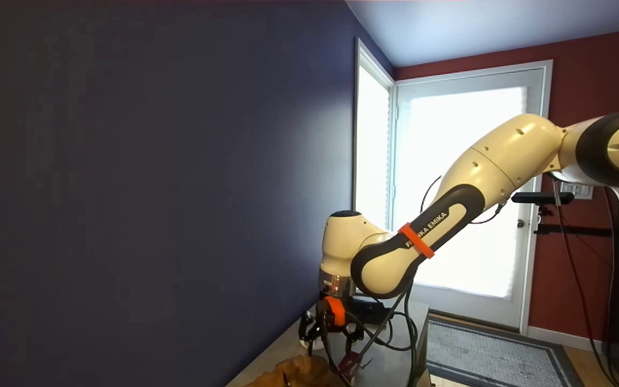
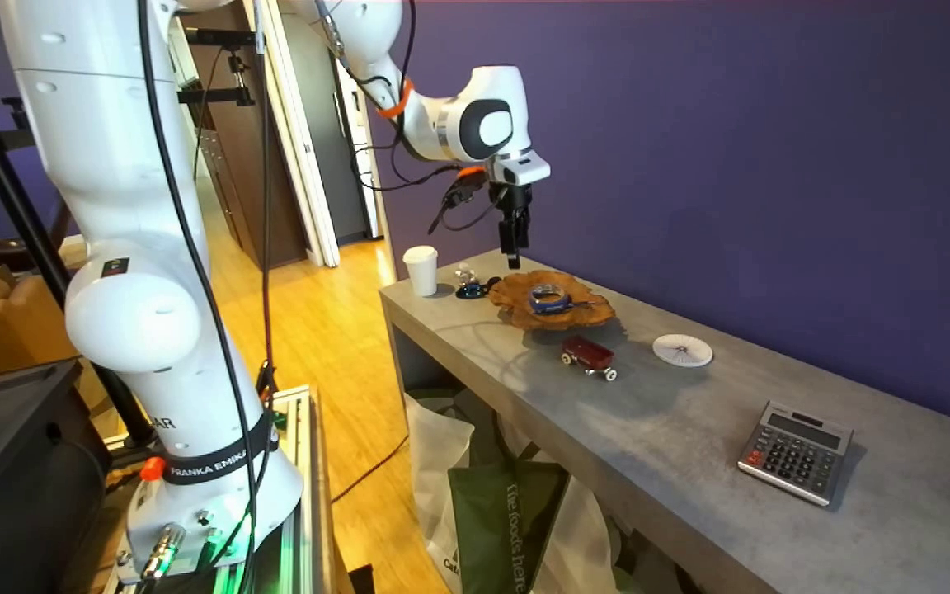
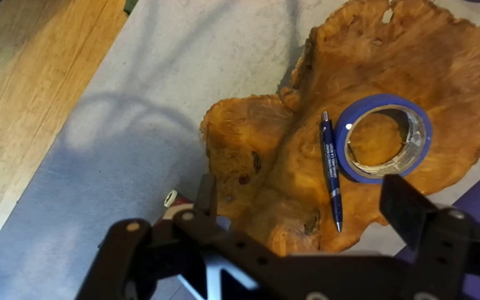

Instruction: Remove the pen from the wooden bowl and put it on the red toy cart

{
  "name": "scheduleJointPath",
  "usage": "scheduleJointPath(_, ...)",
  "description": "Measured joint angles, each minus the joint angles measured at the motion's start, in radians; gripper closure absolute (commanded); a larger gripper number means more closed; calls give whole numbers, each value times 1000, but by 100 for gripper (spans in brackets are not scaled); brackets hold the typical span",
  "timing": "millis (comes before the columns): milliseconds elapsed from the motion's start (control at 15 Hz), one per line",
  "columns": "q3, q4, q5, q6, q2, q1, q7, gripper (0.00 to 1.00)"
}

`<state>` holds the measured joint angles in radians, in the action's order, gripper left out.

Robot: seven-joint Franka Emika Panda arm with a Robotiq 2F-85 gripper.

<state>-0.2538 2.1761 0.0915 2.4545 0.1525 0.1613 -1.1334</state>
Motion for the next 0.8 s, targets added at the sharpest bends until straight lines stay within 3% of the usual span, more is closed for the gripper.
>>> scheduleJointPath(400,22,-9,-7,0,25,25,3,0)
scheduleJointPath(800,66,-124,-25,9,200,86,-42,0)
